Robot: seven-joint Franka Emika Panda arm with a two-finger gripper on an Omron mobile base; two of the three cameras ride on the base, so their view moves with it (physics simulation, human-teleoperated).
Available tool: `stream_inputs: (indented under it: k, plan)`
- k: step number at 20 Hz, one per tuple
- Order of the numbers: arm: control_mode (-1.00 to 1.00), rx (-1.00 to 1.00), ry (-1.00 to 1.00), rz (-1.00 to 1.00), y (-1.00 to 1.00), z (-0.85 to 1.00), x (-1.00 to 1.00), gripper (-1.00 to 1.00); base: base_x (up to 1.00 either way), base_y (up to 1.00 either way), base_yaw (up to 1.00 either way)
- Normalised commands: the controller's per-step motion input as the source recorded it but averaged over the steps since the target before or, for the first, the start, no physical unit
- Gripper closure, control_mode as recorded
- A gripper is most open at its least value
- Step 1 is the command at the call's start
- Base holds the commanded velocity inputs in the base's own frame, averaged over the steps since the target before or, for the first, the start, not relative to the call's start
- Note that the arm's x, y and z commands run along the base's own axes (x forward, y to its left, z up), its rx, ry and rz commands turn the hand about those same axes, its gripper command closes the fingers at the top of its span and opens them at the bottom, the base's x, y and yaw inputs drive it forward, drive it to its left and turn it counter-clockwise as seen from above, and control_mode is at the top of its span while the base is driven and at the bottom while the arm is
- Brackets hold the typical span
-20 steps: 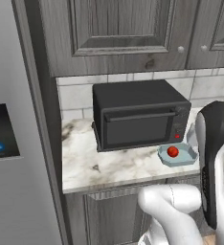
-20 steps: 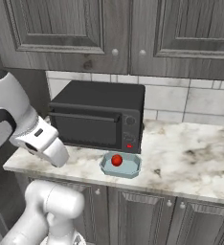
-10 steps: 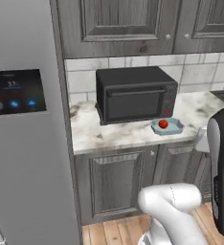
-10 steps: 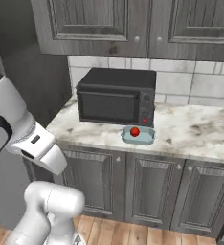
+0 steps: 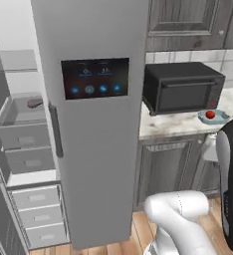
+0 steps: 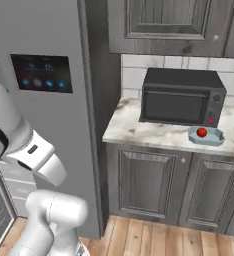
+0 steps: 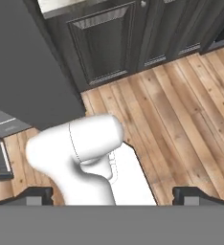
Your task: Take the tomato and eggplant out of the freezer and place them in the tupperware container on the counter. Then put the tupperware containing the vegetables back in the freezer.
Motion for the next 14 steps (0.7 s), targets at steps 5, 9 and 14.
stream_inputs:
  k: [5, 9, 14]
  plan:
    - [1.00, 0.00, 0.00, 0.00, 0.00, 0.00, 0.00, -1.00, 0.47, 1.00, 0.00]
    - [1.00, 0.00, 0.00, 0.00, 0.00, 0.00, 0.00, -1.00, 0.35, 0.85, 0.00]
    - [1.00, 0.00, 0.00, 0.00, 0.00, 0.00, 0.00, -1.00, 0.45, 0.48, 0.00]
